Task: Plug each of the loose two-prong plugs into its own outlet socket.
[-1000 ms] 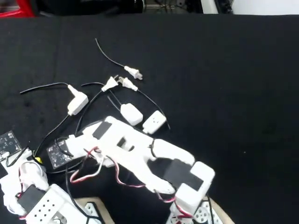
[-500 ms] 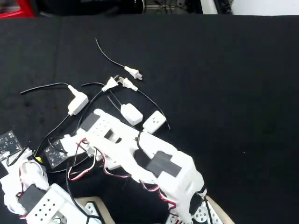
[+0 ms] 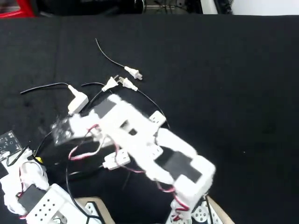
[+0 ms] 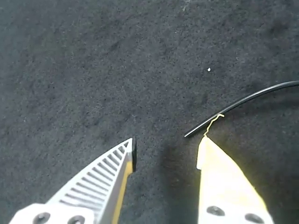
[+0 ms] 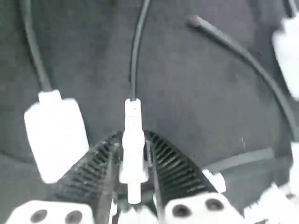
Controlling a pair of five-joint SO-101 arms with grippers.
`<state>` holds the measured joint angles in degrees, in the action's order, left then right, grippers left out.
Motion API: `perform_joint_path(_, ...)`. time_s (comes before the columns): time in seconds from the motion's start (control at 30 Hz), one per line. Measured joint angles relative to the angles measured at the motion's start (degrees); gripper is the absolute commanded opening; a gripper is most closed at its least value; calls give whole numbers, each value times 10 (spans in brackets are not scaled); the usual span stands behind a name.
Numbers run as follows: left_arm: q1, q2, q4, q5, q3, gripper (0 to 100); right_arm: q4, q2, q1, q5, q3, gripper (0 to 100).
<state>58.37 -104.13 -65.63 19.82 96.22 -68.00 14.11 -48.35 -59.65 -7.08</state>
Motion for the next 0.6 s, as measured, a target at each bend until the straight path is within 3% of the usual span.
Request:
perform_joint_path(0.33, 0, 0, 0, 0, 0, 223, -14, -258, 81, 93, -99, 11)
perform_joint_path(0.6, -28, 0, 0, 0, 0, 223, 133, -454, 96, 275, -247, 11)
